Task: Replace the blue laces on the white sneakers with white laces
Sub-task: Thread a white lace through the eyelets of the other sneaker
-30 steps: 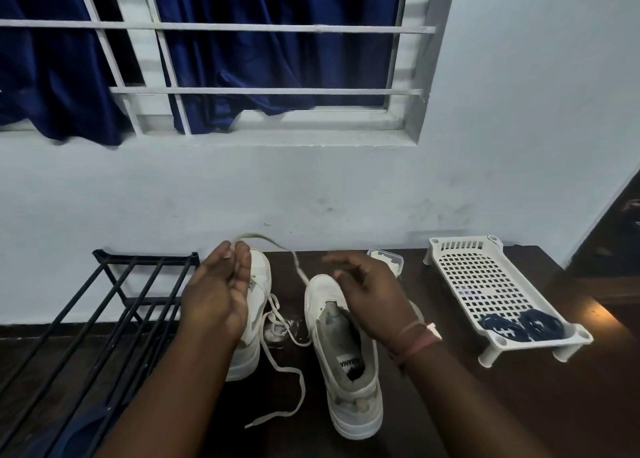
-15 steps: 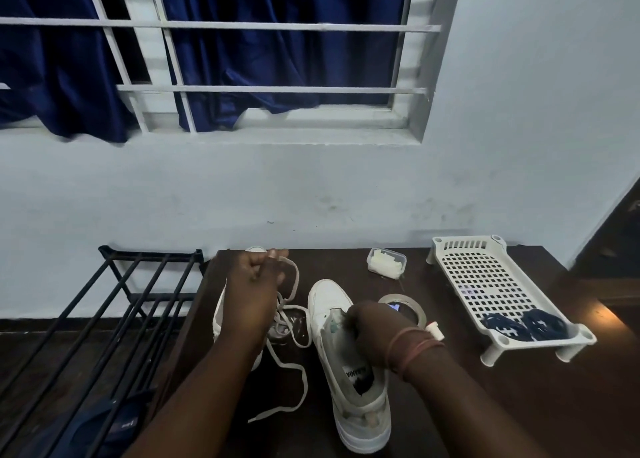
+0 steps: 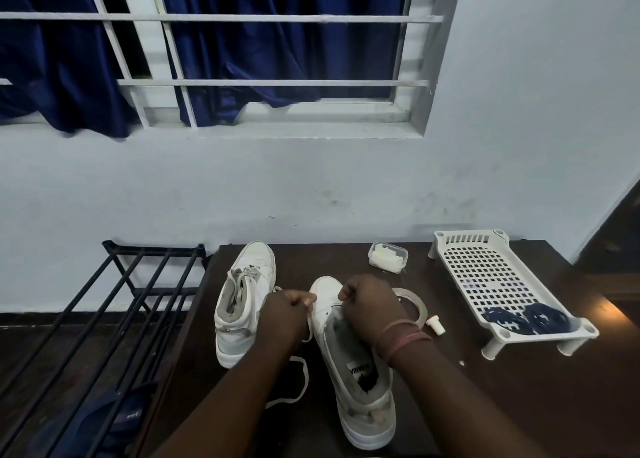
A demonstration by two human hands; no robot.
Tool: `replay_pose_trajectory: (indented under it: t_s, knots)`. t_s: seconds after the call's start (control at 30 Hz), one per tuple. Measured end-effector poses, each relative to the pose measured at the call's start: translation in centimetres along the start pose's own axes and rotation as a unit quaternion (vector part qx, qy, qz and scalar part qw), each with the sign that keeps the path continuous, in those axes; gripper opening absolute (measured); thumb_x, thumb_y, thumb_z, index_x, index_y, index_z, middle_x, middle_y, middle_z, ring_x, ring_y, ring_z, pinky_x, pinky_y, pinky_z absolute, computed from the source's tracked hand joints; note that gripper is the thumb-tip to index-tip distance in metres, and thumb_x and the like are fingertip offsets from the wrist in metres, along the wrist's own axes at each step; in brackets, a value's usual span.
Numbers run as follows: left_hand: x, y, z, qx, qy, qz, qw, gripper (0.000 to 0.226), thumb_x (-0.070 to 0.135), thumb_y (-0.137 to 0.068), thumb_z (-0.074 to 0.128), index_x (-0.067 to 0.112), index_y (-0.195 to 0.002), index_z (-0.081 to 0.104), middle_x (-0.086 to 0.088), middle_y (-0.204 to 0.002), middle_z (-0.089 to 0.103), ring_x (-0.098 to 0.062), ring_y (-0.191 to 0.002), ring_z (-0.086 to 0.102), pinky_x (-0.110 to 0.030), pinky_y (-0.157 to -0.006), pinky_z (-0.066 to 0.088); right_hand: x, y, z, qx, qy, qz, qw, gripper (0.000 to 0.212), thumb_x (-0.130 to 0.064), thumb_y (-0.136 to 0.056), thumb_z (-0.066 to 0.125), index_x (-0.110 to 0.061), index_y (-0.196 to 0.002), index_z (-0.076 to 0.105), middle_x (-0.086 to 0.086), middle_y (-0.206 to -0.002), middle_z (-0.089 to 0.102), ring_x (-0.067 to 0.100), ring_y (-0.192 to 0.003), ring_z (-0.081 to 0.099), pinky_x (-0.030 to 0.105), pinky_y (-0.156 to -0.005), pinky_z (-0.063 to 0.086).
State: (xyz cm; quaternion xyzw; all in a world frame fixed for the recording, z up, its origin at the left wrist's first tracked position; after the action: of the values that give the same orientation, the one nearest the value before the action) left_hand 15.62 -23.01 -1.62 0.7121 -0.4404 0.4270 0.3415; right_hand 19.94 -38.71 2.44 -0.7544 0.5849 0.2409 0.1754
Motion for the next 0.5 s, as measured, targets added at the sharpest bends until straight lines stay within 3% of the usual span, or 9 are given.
replay_pose_trajectory:
  t_s: [0.07, 0.13, 0.3, 0.43, 0.5]
  knots:
    - [-0.6, 0.0, 0.8, -0.020, -0.031, -0.007, 0.999, 0.020, 0.006, -0.089, 0.064, 0.017, -0.096, 0.079, -0.005, -0.087, 0.076, -0.015, -0.073, 0.066, -0.026, -0.073, 0.052, 0.2, 0.0, 0.0, -0.001, -0.001, -0.006, 1.000, 0.026, -0.002, -0.081, 0.053, -0.016, -0.088, 0.073, -0.001, -0.096, 0.072, 0.017, -0.092, 0.065, 0.018, -0.070, 0.041]
    - [-0.6, 0.3, 1.2, -0.023, -0.062, -0.002, 0.998, 0.022, 0.008, -0.081, 0.071, 0.023, -0.096, 0.076, 0.004, -0.080, 0.073, -0.018, -0.081, 0.069, -0.034, -0.080, 0.054, 0.3, 0.0, -0.2, 0.004, -0.007, -0.004, 1.000, 0.026, -0.003, -0.080, 0.052, -0.015, -0.085, 0.074, -0.002, -0.092, 0.072, 0.017, -0.090, 0.066, 0.019, -0.070, 0.042]
    - [0.1, 0.6, 1.5, 0.010, -0.117, 0.062, 0.991, 0.020, 0.009, -0.074, 0.072, 0.025, -0.065, 0.065, 0.007, -0.064, 0.066, -0.006, -0.065, 0.060, -0.027, -0.063, 0.044, 0.3, 0.0, 0.0, 0.000, 0.000, -0.006, 1.000, 0.024, -0.004, -0.081, 0.053, -0.014, -0.087, 0.074, 0.000, -0.093, 0.072, 0.019, -0.090, 0.066, 0.022, -0.076, 0.047]
    - [-0.1, 0.4, 2.0, -0.007, -0.179, 0.113, 0.977, 0.012, 0.021, -0.076, 0.064, 0.018, -0.066, 0.071, 0.002, -0.066, 0.069, -0.011, -0.066, 0.064, -0.036, -0.069, 0.050, 0.3, -0.1, 0.3, -0.009, 0.004, -0.019, 1.000, 0.021, -0.006, -0.081, 0.055, -0.013, -0.086, 0.074, 0.001, -0.092, 0.073, 0.020, -0.089, 0.066, 0.026, -0.080, 0.051]
    - [-0.2, 0.1, 2.2, -0.010, -0.202, 0.123, 0.971, 0.021, 0.029, -0.070, 0.056, 0.013, -0.067, 0.069, -0.004, -0.065, 0.067, -0.018, -0.065, 0.063, -0.042, -0.067, 0.050, 0.3, -0.1, 0.3, -0.010, 0.005, -0.018, 1.000, 0.020, -0.006, -0.081, 0.055, -0.012, -0.085, 0.074, 0.001, -0.091, 0.073, 0.019, -0.088, 0.066, 0.026, -0.079, 0.050]
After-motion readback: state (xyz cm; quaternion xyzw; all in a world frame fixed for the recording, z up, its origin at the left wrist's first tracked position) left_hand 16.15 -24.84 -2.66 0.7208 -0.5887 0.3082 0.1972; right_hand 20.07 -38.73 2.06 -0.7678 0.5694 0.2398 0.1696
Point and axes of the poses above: each hand's wrist, its own y-axis away from the middle knuckle, its own z-axis out of the palm, x = y × z, the point moved 5 cm from there along -y, towards the middle knuckle
